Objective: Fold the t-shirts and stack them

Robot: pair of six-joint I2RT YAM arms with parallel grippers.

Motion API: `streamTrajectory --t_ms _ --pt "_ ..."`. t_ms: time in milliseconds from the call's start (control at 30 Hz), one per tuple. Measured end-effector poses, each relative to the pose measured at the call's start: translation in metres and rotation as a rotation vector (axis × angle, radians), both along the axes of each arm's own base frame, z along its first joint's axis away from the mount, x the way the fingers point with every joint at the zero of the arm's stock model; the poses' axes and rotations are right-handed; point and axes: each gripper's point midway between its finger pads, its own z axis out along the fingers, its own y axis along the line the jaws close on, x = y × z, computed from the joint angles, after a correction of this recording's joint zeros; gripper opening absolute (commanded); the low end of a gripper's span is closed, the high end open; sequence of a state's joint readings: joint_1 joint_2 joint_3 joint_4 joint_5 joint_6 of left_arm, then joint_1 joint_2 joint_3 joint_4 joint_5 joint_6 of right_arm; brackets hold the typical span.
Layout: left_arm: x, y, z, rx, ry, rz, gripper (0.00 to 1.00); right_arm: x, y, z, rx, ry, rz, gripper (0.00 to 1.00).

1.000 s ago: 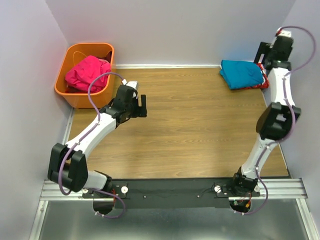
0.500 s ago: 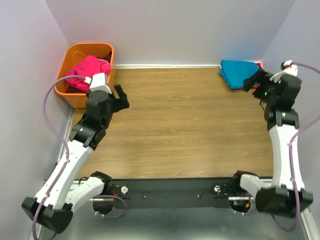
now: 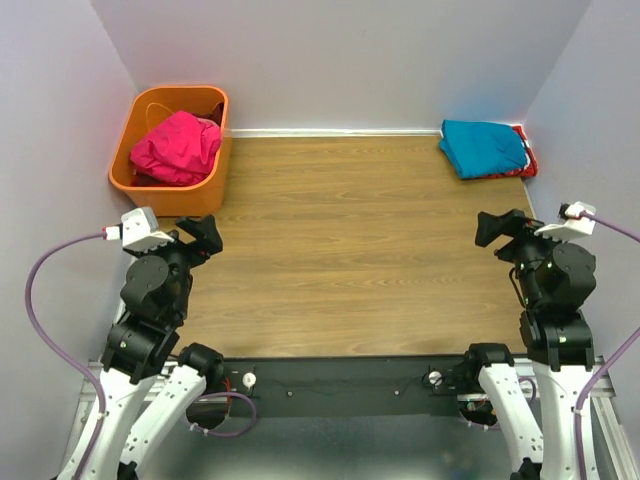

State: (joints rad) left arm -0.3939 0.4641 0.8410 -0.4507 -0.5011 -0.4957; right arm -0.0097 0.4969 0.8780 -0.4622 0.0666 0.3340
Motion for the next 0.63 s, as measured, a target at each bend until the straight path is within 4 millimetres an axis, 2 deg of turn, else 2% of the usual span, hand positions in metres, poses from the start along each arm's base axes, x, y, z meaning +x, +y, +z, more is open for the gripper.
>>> streamTrajectory --t_ms 133,367,633 --pt "-0.008 0.005 -0.007 -0.03 -0.024 0.014 0.92 -0.006 0.002 -0.015 0.005 0.016 0.004 1.0" --pt "-0.002 0.0 -0.037 -0.048 0.029 0.017 0.93 -0.009 0.008 -0.018 0.005 0.013 0.031 1.0" --pt "0.001 -0.002 -0.034 -0.077 -0.036 0.008 0.93 -0.009 0.013 -0.02 -0.002 0.016 0.05 1.0"
